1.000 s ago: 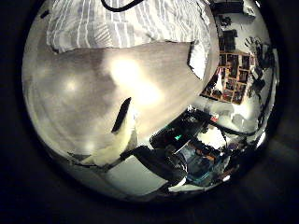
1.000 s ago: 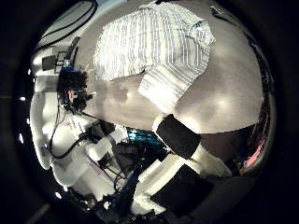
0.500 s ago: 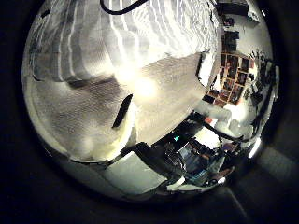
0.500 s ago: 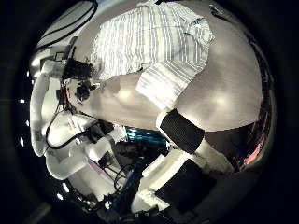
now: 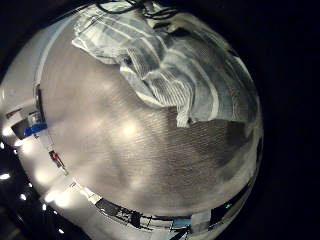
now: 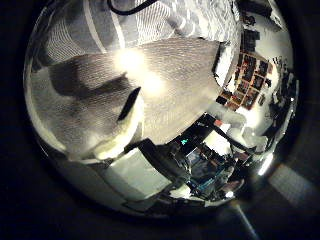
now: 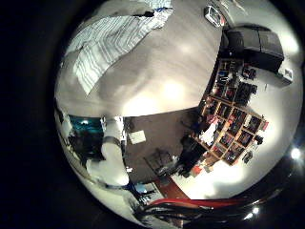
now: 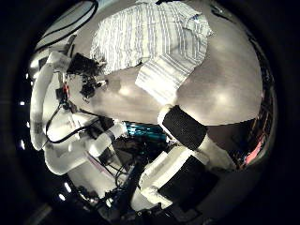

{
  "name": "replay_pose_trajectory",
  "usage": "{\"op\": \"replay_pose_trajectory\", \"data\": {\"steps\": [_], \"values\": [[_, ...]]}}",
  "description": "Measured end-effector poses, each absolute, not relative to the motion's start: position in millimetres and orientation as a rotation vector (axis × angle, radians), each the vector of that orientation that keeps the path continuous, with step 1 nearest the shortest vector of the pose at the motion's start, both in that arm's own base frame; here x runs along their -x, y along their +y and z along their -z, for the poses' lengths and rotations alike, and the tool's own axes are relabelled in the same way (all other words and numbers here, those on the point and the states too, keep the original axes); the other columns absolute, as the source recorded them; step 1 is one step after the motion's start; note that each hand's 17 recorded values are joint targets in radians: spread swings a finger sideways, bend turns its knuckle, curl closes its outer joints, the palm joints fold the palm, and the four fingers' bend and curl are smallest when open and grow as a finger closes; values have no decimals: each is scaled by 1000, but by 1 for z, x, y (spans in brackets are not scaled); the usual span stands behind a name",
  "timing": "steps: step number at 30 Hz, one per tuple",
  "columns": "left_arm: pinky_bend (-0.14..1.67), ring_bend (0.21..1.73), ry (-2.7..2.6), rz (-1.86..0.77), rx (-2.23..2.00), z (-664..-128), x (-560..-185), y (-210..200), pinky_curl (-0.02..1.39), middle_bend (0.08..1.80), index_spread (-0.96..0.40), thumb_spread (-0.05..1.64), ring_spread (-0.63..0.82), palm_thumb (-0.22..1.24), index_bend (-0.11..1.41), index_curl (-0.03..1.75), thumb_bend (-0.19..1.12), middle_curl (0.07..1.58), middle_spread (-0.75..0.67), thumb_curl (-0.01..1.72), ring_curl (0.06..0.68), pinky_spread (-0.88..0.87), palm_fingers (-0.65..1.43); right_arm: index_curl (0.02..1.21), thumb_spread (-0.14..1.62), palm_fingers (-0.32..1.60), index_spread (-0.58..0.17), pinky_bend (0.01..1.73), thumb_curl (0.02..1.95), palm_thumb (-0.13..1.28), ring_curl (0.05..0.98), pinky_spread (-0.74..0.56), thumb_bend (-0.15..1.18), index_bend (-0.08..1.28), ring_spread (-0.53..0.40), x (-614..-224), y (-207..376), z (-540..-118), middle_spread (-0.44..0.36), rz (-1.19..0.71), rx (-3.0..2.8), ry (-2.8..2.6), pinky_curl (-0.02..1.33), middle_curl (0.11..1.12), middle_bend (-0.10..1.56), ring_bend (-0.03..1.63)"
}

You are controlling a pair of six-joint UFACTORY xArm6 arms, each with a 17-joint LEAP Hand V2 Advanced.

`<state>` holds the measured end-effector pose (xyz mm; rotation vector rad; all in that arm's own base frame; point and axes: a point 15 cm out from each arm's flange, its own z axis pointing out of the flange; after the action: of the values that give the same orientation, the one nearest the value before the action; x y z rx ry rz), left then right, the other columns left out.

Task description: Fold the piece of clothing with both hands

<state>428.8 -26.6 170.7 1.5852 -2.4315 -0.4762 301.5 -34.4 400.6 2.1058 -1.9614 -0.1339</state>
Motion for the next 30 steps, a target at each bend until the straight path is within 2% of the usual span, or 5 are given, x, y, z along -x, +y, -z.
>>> {"op": "replay_pose_trajectory", "data": {"steps": [6, 10, 18, 24, 30], "values": [[225, 637, -2455, 510, -1578, -171, -431, -31, 304, 514, -232, 1055, -82, 466, 306, 464, -14, 436, -194, 329, 193, -29, 928, 332, 1282, 376, -434, 630, 347, 569, 178, 293, -14, 178, -43, -299, -36, -398, -118, 142, -2098, -1948, 55, 361, 241, 579], [394, 879, -2474, 541, -1574, -176, -433, -31, 379, 731, -372, 1059, -359, 515, 395, 551, -8, 559, -355, 335, 307, -333, 1287, 333, 1286, 381, -432, 621, 350, 569, 176, 294, -14, 181, -48, -299, -37, -396, -119, 144, -2099, -1939, 57, 361, 239, 573], [799, 1156, -2455, 571, -1559, -193, -426, -29, 547, 937, -542, 1115, -471, 670, 570, 724, -3, 693, -469, 374, 449, -598, 1226, 329, 1288, 394, -434, 603, 353, 568, 179, 291, -14, 176, -58, -305, -38, -387, -120, 161, -2094, -1926, 60, 362, 234, 585], [919, 1248, -2445, 582, -1506, -215, -415, -33, 620, 1021, -608, 1145, -467, 712, 645, 836, -12, 755, -485, 394, 495, -637, 1145, 271, 1235, 339, -396, 700, 348, 515, 209, 191, -34, 61, -111, -315, -38, -359, -113, 259, -2081, -1842, 84, 364, 227, 688], [963, 1286, -2445, 558, -1492, -234, -409, -35, 662, 1049, -649, 1166, -456, 722, 660, 918, -13, 790, -486, 407, 514, -639, 1099, 235, 1144, 156, -351, 747, 343, 464, 225, 130, -31, 127, -103, -338, -36, -311, -77, 348, -2071, -1756, 108, 376, 256, 691]]}}
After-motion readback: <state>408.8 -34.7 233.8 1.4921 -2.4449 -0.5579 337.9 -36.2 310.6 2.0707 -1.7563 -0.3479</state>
